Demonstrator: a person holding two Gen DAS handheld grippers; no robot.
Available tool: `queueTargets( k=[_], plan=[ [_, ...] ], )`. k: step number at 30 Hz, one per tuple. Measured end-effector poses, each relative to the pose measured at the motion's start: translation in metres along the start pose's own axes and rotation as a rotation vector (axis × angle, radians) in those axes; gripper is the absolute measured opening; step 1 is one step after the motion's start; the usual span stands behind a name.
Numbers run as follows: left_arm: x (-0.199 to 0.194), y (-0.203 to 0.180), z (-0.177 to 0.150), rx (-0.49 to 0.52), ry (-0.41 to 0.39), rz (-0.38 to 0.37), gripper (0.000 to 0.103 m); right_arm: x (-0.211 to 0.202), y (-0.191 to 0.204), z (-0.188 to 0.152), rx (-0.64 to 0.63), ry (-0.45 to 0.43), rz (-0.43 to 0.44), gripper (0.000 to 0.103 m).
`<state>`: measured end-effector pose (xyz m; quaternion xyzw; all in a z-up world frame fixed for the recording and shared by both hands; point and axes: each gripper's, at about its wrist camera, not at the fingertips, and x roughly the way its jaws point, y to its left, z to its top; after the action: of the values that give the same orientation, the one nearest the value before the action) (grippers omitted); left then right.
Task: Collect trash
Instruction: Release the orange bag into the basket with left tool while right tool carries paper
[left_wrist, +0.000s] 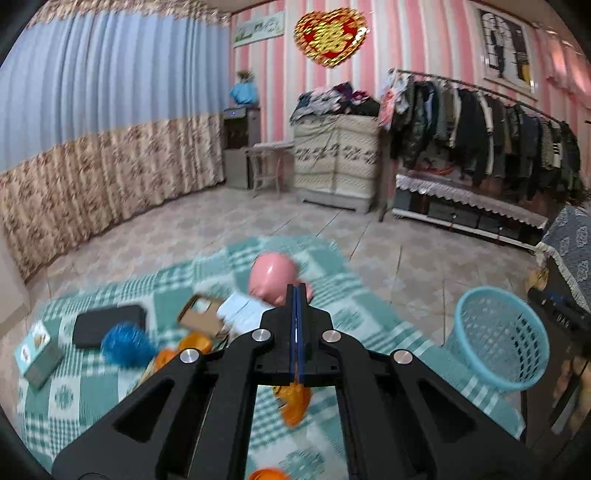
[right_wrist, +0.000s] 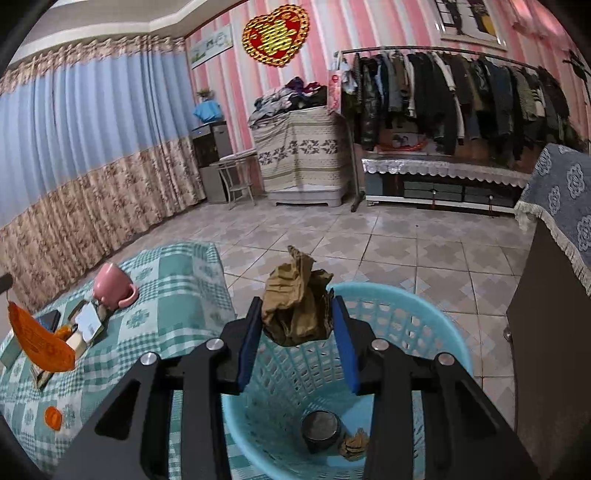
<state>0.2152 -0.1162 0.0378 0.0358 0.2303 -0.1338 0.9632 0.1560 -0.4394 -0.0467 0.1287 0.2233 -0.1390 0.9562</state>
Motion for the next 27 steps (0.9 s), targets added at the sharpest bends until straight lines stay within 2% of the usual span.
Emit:
queueTargets(
  k=[6, 12, 23, 27],
  plan=[
    [-0.001, -0.033, 0.032, 0.016, -0.041, -0.072, 0.0, -0.004, -0.011, 0.004, 0.011, -0.016, -0.027, 0.038],
    [0.001, -0.08, 0.051, 0.068, -0.075, -0.149, 0.0, -0.009, -0.028, 0.005, 0.023, -0.016, -0.068, 0.038],
    [0.029, -0.192, 0.057, 0.152, -0.066, -0.317, 0.0, -0.005, -0.07, -0.002, 0.092, 0.016, -0.138, 0.038],
    [0.04, -0.221, 0.056, 0.156, -0.049, -0.372, 0.0, -0.002, -0.084, -0.005, 0.112, 0.028, -0.154, 0.038]
  ],
)
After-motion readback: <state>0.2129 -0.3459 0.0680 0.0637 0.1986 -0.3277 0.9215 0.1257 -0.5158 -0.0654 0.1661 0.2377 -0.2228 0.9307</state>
